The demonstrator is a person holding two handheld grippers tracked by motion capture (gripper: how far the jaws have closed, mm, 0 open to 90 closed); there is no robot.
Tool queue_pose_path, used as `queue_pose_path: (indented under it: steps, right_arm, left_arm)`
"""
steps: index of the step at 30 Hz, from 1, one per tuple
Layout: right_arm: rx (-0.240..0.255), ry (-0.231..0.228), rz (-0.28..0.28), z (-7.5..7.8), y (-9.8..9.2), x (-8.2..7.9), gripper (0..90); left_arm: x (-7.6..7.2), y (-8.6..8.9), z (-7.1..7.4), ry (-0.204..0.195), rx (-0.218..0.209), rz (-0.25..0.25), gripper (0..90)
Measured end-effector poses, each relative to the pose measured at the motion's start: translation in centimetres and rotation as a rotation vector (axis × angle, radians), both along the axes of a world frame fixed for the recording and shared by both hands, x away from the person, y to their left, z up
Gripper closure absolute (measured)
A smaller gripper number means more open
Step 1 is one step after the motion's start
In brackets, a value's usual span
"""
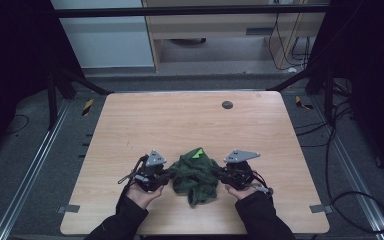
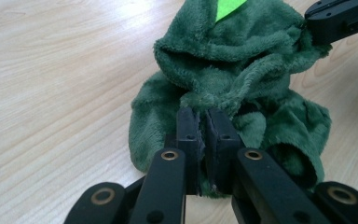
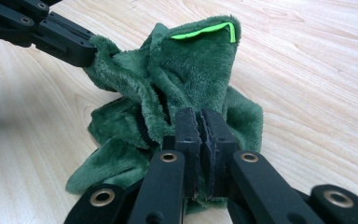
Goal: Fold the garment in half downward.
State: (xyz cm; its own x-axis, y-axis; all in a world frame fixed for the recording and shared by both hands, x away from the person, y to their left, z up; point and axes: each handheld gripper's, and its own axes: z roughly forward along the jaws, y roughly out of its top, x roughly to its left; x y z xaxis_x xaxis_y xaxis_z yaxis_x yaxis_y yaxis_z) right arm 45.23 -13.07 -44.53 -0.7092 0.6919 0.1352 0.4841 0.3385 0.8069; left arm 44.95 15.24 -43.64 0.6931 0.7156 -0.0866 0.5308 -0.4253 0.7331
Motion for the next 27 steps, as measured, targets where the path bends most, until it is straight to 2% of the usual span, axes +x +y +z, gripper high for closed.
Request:
queue_pose_path:
  steps: [10, 19, 27]
  right_arm:
    - [0.009, 0.038, 0.024, -1.0, -0.1, -1.4, 86.0]
    - [0.013, 0.072, 0.032, -1.9, -0.2, -2.1, 85.8]
    - [0.006, 0.095, 0.034, -2.6, -0.3, -2.3, 85.2]
  left_arm:
    - [-1.1, 0.1, -0.8, 0.028, 0.023, -0.024, 84.8]
    - [-1.9, -0.2, -2.0, 0.063, 0.046, -0.04, 84.8]
    - [-2.0, -0.1, -2.5, 0.089, 0.057, -0.042, 84.7]
